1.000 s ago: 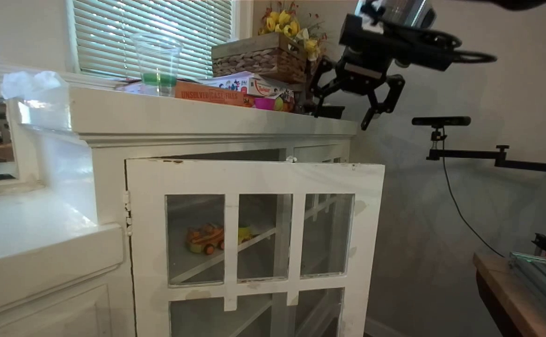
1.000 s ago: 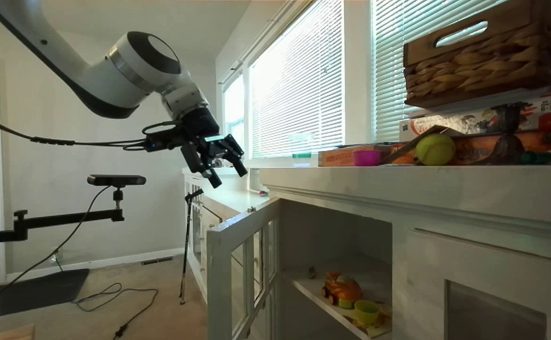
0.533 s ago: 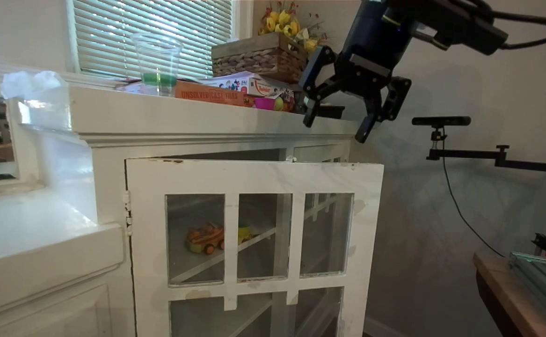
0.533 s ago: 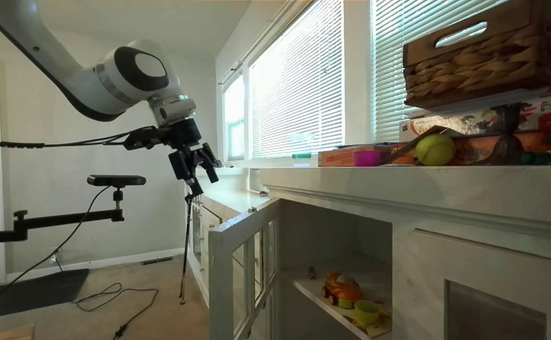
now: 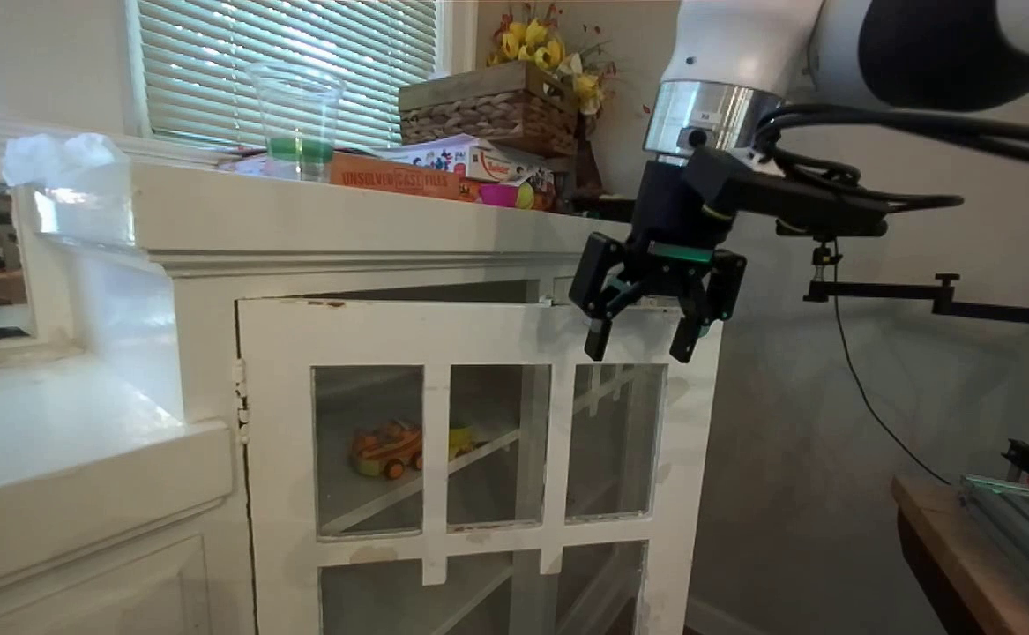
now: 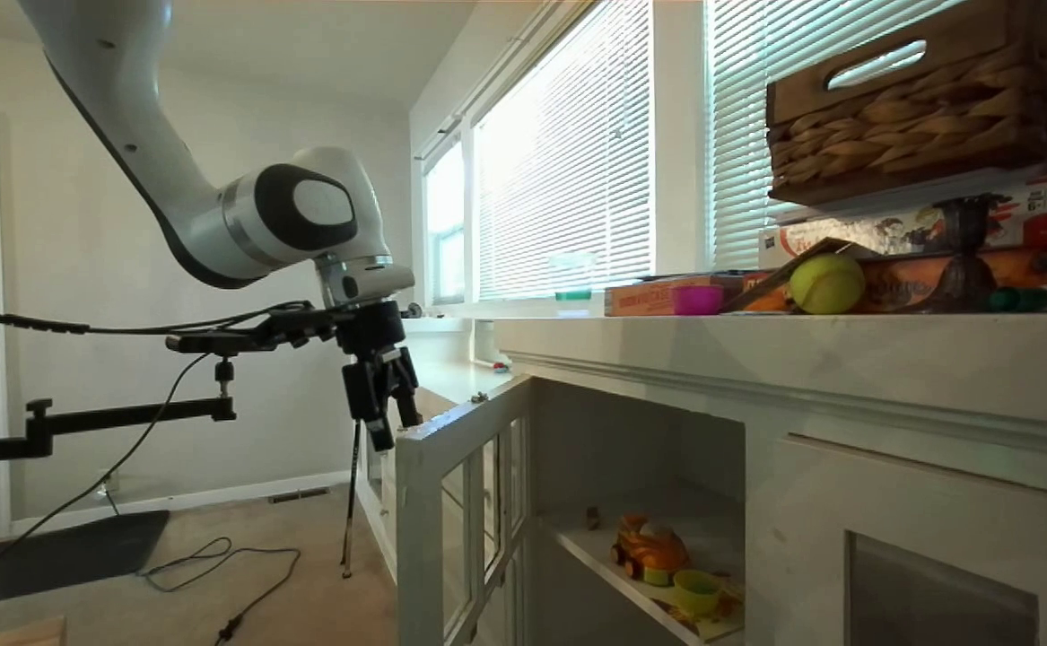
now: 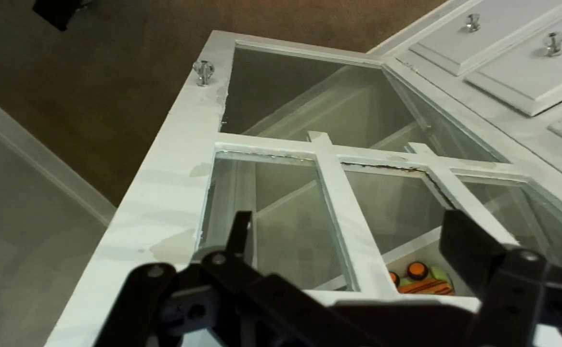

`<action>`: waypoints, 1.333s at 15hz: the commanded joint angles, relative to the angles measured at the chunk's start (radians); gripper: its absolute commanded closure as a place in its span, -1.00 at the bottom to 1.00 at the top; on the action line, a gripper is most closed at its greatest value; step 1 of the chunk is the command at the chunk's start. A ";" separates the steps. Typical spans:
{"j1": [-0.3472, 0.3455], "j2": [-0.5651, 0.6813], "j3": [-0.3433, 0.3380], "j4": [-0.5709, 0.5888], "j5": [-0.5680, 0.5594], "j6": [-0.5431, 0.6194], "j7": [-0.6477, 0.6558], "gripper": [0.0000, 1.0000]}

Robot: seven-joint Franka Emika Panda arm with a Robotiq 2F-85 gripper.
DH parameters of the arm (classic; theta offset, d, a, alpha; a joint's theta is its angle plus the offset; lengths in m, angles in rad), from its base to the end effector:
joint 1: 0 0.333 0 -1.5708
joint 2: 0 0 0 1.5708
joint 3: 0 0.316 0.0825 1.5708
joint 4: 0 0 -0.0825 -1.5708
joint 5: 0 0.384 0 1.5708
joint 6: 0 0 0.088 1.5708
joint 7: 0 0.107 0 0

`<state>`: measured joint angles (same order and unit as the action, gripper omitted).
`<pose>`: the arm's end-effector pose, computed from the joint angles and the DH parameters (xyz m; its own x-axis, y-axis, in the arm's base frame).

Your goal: Close the left door of the cabinet on the right.

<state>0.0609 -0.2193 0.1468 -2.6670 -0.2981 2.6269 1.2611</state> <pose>0.4154 0.0930 0.3255 0.6632 -0.7051 0.2510 -0.7140 -0.6966 -0.0702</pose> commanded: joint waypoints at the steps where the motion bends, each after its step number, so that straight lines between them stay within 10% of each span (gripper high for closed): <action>1: -0.063 0.044 0.011 0.019 -0.044 0.015 -0.020 -1.00; 14: -0.206 0.022 0.001 0.030 -0.285 0.010 0.088 -1.00; 20: -0.350 0.049 0.011 0.101 -0.620 0.074 0.487 -1.00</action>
<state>-0.2266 -0.1912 0.1441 -2.6104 -0.7869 2.6765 1.5630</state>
